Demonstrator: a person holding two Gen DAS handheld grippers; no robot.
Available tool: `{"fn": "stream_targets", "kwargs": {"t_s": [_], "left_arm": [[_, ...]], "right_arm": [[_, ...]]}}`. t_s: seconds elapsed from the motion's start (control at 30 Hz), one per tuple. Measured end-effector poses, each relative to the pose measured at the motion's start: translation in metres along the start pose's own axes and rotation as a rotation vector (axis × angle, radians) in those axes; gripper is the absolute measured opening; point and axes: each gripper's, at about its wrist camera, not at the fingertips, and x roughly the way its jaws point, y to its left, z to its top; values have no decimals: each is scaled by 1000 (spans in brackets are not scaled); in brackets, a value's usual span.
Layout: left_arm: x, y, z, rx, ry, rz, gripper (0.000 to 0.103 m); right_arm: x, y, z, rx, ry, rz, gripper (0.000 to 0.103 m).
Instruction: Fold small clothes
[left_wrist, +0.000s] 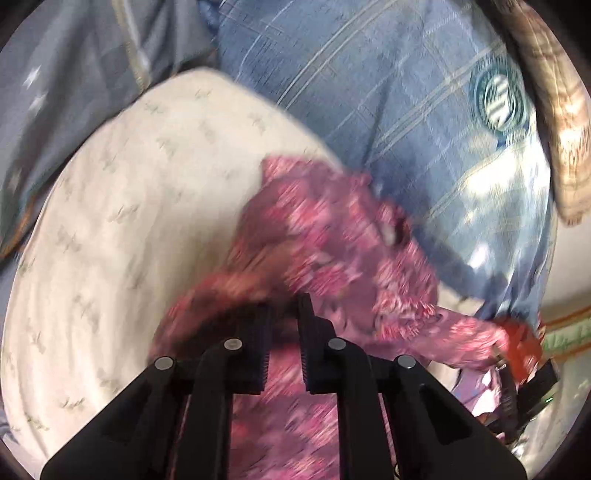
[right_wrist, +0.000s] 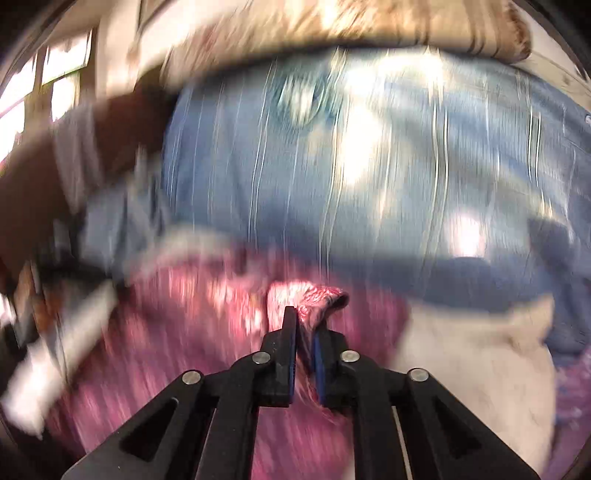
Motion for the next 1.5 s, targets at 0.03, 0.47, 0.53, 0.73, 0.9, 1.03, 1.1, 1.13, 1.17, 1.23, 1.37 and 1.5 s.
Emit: {"fn": "stream_targets", "kwargs": {"t_s": [0.03, 0.47, 0.53, 0.73, 0.9, 1.03, 1.1, 1.13, 1.17, 1.23, 1.37, 1.5], "left_arm": [[2, 6, -8, 6, 19, 8, 11], [-16, -10, -20, 24, -11, -50, 64], [-5, -5, -13, -20, 18, -88, 64], [38, -6, 11, -106, 63, -56, 41], [26, -17, 23, -87, 8, -102, 7], [34, -24, 24, -59, 16, -98, 16], [52, -23, 17, -47, 78, -56, 16], [59, -20, 12, -42, 118, -56, 16], [63, -17, 6, -38, 158, -57, 16], [51, -8, -3, -27, 171, -120, 17], [-9, 5, -1, -13, 33, -210, 36], [-22, -3, 27, 1, -89, -107, 58]], "right_arm": [[8, 4, -33, -51, 119, -51, 12], [6, -30, -89, 847, 207, 251, 87], [22, -22, -91, 839, 215, 224, 87], [83, 1, -77, 788, 309, 238, 10], [39, -21, 12, 625, -6, 121, 10], [70, -47, 26, 570, 2, -5, 10], [102, -55, 5, 563, 105, -74, 11], [121, -61, -13, 577, 183, -94, 11], [130, -66, -30, 618, 219, -75, 12], [118, -72, -43, 690, 167, -10, 18], [80, -83, -38, 729, 70, 49, 50], [87, -91, -29, 738, 55, 9, 65]]}}
